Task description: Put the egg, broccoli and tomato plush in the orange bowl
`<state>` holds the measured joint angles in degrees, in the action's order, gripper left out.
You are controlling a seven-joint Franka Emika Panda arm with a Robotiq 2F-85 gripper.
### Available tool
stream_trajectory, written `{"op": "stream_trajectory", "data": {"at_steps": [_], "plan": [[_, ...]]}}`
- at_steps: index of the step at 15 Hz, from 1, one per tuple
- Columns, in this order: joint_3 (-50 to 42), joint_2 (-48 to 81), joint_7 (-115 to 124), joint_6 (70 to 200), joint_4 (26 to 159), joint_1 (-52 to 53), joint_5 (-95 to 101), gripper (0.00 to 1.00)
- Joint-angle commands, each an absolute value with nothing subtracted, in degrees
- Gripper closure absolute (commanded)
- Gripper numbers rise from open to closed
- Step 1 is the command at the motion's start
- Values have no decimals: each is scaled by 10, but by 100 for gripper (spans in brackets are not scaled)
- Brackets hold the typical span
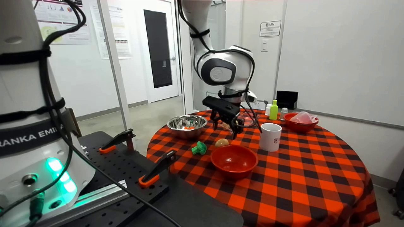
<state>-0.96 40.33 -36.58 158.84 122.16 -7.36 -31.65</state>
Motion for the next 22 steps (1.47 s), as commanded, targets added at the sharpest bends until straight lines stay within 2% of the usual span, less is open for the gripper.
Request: {"op": "stream_trajectory", "data": {"at_steps": [1, 8, 20, 21, 22], "plan": [[17, 456, -275, 1595, 1162, -108, -236, 0], [15, 494, -140, 1589, 1128, -91, -129, 0], [3, 489, -43, 1607, 1160, -66, -101, 0], [3, 488, -40, 1609, 1162, -66, -101, 3], [2, 487, -37, 1610, 1163, -64, -100, 26]]}}
